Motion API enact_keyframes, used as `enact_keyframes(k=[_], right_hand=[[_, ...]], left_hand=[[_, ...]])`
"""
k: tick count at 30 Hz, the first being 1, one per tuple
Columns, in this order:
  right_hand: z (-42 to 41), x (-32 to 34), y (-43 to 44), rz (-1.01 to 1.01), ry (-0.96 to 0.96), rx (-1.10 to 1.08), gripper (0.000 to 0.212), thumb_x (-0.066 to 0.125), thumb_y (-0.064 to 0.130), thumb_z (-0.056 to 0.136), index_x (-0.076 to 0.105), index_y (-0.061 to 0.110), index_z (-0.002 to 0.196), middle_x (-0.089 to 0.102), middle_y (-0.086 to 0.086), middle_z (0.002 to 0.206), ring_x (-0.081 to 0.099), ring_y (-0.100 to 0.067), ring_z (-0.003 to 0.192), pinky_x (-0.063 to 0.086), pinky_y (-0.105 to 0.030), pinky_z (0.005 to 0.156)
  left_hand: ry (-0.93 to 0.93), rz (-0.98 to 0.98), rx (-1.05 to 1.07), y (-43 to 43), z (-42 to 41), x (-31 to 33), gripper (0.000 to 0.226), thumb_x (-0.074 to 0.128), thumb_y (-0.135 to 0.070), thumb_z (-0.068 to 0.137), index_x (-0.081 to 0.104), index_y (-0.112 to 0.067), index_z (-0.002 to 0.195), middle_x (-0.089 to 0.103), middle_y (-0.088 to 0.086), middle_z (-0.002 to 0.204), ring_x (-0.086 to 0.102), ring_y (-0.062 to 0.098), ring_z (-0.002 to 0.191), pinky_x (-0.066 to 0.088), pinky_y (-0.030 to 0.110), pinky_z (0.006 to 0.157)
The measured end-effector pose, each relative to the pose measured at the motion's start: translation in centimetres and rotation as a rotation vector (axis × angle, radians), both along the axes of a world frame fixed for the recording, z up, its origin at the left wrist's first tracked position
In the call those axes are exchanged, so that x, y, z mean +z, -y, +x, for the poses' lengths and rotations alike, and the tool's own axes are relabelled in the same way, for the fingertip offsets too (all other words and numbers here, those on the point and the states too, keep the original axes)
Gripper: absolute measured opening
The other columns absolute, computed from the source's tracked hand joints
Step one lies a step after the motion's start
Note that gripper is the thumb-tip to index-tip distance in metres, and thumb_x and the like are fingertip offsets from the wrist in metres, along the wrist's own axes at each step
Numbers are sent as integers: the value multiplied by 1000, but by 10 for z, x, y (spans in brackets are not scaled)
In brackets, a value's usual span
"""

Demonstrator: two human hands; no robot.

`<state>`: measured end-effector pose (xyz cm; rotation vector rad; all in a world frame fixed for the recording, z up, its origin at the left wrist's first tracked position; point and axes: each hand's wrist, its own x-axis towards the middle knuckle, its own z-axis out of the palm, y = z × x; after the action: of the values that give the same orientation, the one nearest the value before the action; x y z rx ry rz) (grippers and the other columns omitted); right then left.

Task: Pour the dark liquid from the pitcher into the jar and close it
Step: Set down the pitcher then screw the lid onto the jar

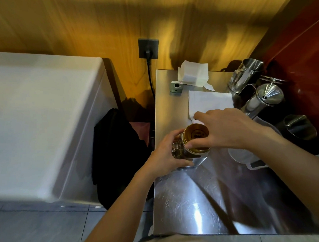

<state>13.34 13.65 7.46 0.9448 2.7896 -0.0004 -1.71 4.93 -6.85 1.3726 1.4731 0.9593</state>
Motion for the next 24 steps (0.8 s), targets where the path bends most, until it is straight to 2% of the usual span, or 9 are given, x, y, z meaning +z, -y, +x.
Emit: enact_keyframes(k=[2,4,7,11,15,17,19,21,24], right_hand=[[4,0,-1,-196,37,37,75,50,78,64,29,43,127,48,7,109,49,-13,80,37,-25,59],[5,-2,1,-182,30,76,68,55,71,66,35,42,124,50,8,97,47,-11,74,34,-21,54],[2,-1,1,25,-32,-19,82,33,89,60,47,28,113,53,9,74,49,-15,67,28,-22,49],[9,-5,1,-195,32,111,74,61,65,69,26,45,131,45,7,118,41,-7,81,24,-13,53],[5,-4,1,-40,-45,-15,77,35,88,61,48,30,111,54,11,77,45,-10,64,26,-19,48],[8,-6,0,-72,-41,11,77,39,86,63,41,36,121,55,9,92,44,-10,73,24,-17,50],[13,-9,-1,-225,-14,108,69,59,65,71,26,48,130,44,8,118,42,-7,89,25,-13,57],[14,-11,1,-228,-11,129,65,61,62,72,31,46,127,45,9,109,43,-7,83,25,-10,56],[6,-8,2,-4,-83,-61,79,30,89,60,50,29,108,53,11,73,42,-6,59,24,-18,46]], left_hand=[[-9,-3,-3,0,0,0,93,89,-36,62,32,-44,135,48,-5,140,47,15,131,43,48,110],[-14,-4,-8,-1,-1,0,93,89,-36,62,32,-44,136,47,-5,140,47,14,131,43,48,111],[-13,-10,-18,-2,-2,1,93,88,-40,60,33,-44,135,48,-6,139,48,14,130,44,47,110],[-19,-23,-26,-2,-2,0,95,88,-39,61,32,-42,137,48,-5,140,47,15,131,42,48,111],[-13,-11,-39,-3,-3,-1,94,89,-35,62,34,-38,138,49,-4,139,48,16,131,43,48,110],[-10,-14,-32,-3,-3,-1,94,90,-33,62,35,-36,139,49,-3,139,48,17,132,43,48,110],[-14,-18,-29,-3,-3,-1,93,90,-32,63,34,-37,138,49,-4,139,47,15,132,42,48,111],[-17,-23,-31,-3,-3,0,92,90,-31,64,34,-37,138,48,-5,139,47,15,132,42,48,111],[4,-24,-39,-3,-3,1,94,90,-28,65,34,-34,141,48,-3,141,47,17,132,43,49,110]])
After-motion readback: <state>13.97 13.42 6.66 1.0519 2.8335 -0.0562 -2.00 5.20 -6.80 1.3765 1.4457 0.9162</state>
